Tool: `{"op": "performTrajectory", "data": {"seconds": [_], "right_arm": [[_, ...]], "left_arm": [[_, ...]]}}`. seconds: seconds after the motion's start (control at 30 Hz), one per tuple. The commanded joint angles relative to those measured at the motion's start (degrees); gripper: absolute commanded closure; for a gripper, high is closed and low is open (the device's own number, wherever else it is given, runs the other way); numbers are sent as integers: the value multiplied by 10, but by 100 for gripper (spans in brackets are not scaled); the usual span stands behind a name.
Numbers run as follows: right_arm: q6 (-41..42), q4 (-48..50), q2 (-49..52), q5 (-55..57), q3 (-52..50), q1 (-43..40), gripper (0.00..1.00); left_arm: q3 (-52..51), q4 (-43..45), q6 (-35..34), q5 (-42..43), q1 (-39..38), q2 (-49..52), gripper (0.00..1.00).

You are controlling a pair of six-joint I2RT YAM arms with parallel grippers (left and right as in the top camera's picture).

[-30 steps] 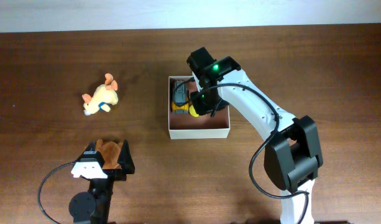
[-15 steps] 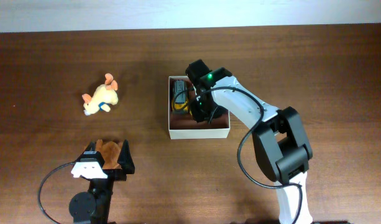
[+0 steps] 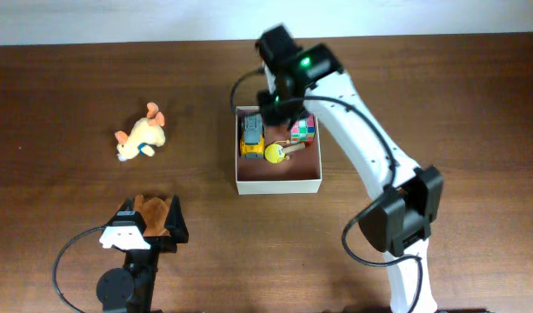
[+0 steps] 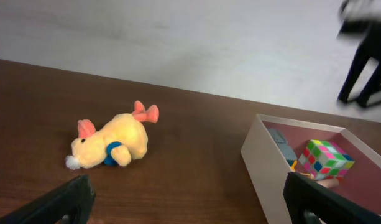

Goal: Pack container
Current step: 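Lift the right gripper out of the box and retract it right, then move the left gripper to the brown teddy bear and grasp it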

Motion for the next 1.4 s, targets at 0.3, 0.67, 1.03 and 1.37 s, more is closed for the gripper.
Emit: {"op": "performTrajectory", "data": {"seconds": [0.3,0.67,1.03,1.37], "right_arm": [[78,-102,-13,85,114,-204,32],[127,-203,-10,83,104,-395,1],[126,-203,-10,10,101,-431,1],[126,-201,-10,10,101,-431,1]], "left_arm": [[-3,0,9,8,0,-5,1],[-3,0,9,8,0,-5,1],[-3,-3,11,-61,2,-5,1],[78,8,4,-48,2,42,1]]}}
